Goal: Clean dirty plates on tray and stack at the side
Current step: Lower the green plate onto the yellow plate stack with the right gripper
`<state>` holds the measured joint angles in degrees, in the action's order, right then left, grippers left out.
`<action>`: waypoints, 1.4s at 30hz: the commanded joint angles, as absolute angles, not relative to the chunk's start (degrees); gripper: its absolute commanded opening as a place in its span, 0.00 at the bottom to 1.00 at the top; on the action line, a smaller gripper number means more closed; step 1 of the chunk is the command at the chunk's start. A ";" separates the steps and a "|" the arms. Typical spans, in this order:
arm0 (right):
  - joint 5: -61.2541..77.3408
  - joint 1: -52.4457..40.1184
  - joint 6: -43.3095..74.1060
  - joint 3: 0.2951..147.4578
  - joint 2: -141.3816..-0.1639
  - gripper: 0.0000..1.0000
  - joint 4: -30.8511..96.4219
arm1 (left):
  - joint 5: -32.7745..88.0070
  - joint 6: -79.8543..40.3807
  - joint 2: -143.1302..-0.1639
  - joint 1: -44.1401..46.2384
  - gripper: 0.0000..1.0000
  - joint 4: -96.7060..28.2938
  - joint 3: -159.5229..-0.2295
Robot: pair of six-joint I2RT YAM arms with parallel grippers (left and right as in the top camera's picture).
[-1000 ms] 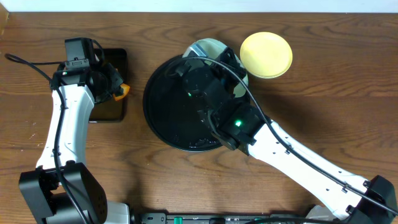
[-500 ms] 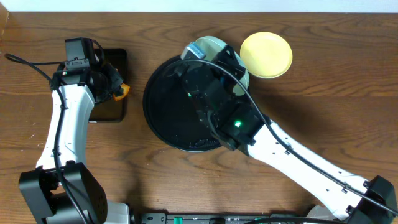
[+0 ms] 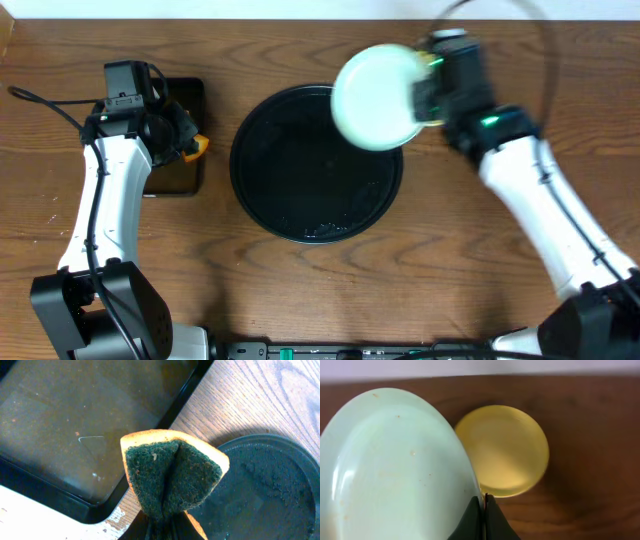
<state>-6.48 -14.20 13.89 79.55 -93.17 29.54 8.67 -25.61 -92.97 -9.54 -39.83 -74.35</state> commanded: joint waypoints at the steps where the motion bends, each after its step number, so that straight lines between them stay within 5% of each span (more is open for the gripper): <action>1: 3.97 -6.04 25.98 80.01 -95.07 0.01 29.34 | 8.56 -25.08 -93.25 -9.63 0.09 -39.86 -74.26; 11: 15.20 6.50 28.25 80.01 -108.53 0.01 18.52 | 8.56 -25.08 -93.25 -9.63 0.09 -39.83 -74.15; 22: 19.66 5.56 29.69 80.03 -118.15 0.01 10.11 | 8.54 -25.08 -93.56 -9.63 0.09 -39.11 -73.38; 29: 15.92 5.30 29.08 80.05 -118.43 0.33 11.40 | 8.56 -25.08 -93.65 -9.63 0.09 -38.96 -73.38; 38: 23.99 3.33 22.04 84.88 -117.58 0.42 21.39 | 8.51 -25.08 -93.65 -9.63 0.10 -38.94 -73.38; 42: 25.04 -6.50 10.79 89.25 -113.34 0.49 34.11 | 0.51 -25.10 -93.69 -9.72 0.08 -35.70 -73.34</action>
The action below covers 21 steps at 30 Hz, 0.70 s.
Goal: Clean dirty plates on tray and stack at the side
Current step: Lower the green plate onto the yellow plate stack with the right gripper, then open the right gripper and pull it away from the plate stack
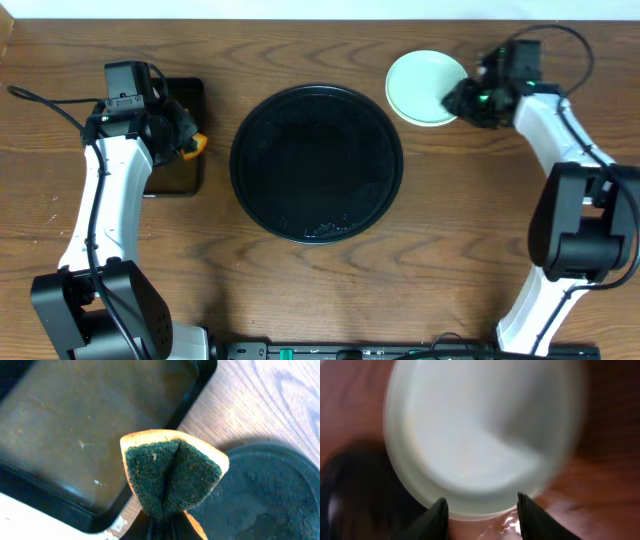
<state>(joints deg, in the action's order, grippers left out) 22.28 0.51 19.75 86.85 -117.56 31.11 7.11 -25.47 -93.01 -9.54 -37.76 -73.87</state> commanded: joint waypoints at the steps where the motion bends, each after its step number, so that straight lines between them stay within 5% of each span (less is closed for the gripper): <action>1: 24.38 -8.12 10.22 89.25 -112.84 0.53 34.85 | -1.23 -25.08 -93.89 -9.74 0.08 -34.46 -73.34; 3: 21.91 -11.70 10.22 89.25 -112.49 0.99 35.70 | -3.62 -25.08 -94.37 -9.93 0.08 -32.12 -73.34; 15: 16.56 -26.63 11.55 89.14 -112.88 0.99 36.27 | -7.77 -19.90 -106.87 -11.33 0.09 -24.75 -73.23; 19: 16.56 -27.81 12.51 89.14 -112.81 0.99 37.47 | -7.75 -19.97 -107.33 -12.40 0.51 -24.29 -73.25; 21: 16.58 -27.81 13.26 89.19 -112.51 0.99 38.30 | -7.73 -19.97 -107.24 -12.82 0.59 -24.27 -73.25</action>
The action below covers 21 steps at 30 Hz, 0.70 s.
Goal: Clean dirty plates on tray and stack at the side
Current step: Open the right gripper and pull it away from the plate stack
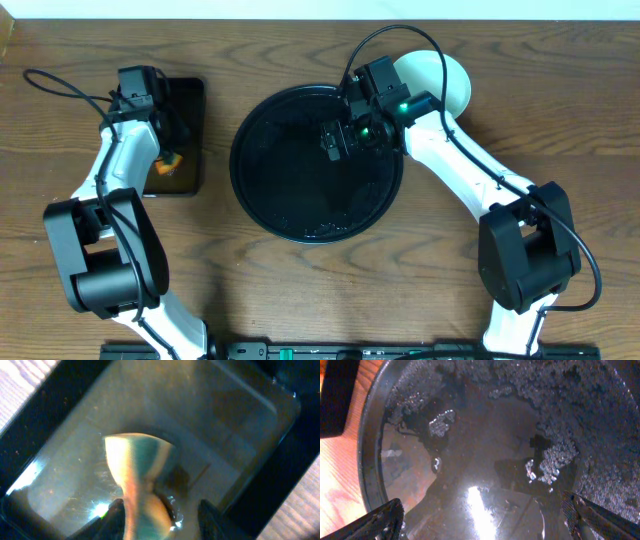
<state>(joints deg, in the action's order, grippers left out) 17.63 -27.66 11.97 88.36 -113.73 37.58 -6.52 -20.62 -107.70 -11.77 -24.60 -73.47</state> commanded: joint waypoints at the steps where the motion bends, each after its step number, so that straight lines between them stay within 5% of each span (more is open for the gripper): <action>1: 16.56 -27.79 13.26 89.21 -112.09 0.99 38.94 | -7.35 -19.99 -107.11 -13.02 0.62 -24.34 -73.25; 10: 11.94 -27.59 13.23 89.21 -96.73 0.99 43.79 | 9.72 -20.21 -96.53 -13.21 0.67 -26.30 -73.36; 21: -15.81 -26.15 13.21 89.19 -73.54 0.99 59.77 | 15.86 -20.16 -76.38 -13.21 0.77 -36.93 -73.36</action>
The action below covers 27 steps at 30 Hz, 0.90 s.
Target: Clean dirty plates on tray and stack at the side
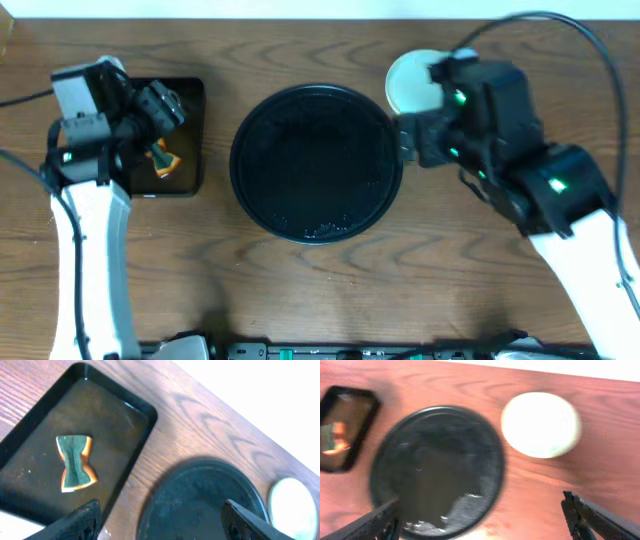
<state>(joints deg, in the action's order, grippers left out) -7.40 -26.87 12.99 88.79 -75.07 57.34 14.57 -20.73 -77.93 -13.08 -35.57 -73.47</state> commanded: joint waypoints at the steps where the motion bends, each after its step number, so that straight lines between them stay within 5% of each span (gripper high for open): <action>1: -16.12 -26.17 13.21 89.19 -73.17 0.99 61.06 | 15.86 -20.16 -75.81 -13.21 0.78 -37.23 -73.36; 11: -13.89 -26.22 13.23 89.19 -73.14 0.99 73.97 | 15.86 -20.18 -75.66 -13.21 0.79 -37.28 -73.34; 27: -13.89 -26.24 13.23 89.19 -73.14 0.99 74.37 | 15.86 -20.18 -75.66 -13.21 0.79 -37.28 -73.34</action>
